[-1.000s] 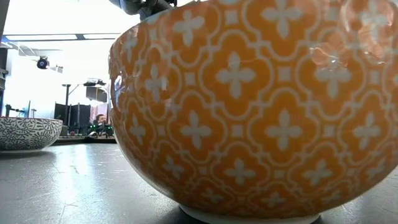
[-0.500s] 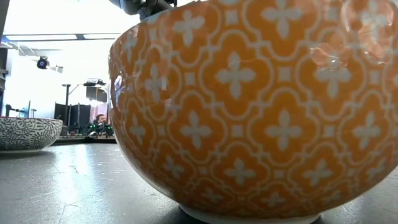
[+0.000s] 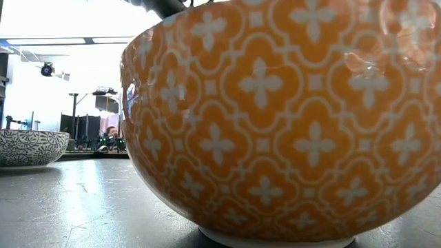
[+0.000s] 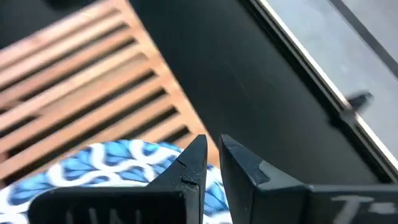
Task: Place and stack bowls onto a shelf
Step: Put the small red and blue bowl on the shelf
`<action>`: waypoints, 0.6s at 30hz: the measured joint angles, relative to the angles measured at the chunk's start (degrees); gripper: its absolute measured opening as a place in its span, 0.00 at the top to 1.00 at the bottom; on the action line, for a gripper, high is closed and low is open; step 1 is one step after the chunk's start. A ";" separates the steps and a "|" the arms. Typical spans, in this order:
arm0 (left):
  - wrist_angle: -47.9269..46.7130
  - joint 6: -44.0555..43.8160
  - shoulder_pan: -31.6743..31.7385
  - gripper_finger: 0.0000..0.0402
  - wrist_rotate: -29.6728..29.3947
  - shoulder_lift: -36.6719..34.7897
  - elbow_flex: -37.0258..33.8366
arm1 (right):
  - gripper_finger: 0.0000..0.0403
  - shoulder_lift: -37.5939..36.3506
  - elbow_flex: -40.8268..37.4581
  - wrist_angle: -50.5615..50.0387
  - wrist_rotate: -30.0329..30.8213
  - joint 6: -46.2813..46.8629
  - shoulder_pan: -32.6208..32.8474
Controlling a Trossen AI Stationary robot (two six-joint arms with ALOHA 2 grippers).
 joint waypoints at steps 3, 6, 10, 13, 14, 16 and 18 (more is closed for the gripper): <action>-3.28 -1.61 -1.72 0.64 -0.02 -0.46 0.00 | 0.92 0.00 0.00 3.24 -3.02 -1.40 0.02; -6.61 -3.28 -4.03 0.64 0.04 -1.11 0.00 | 0.92 0.00 0.00 5.64 -6.92 -2.36 0.00; -8.83 -5.00 -7.47 0.64 0.00 -2.24 0.00 | 0.92 0.00 0.00 7.77 -12.61 -2.92 0.02; -9.34 -5.87 -9.88 0.64 -0.04 -3.51 0.00 | 0.91 0.00 0.00 9.31 -15.59 -3.00 0.26; -9.39 -6.00 -10.58 0.64 -0.08 -3.95 0.00 | 0.90 0.00 0.00 10.17 -16.53 -3.03 0.26; -9.66 -6.09 -11.91 0.64 -0.11 -4.52 0.00 | 0.88 0.02 0.00 11.72 -18.34 -2.92 0.56; -10.10 -6.51 -12.98 0.64 -0.14 -4.85 0.00 | 0.85 0.02 0.00 13.25 -19.17 -2.67 1.34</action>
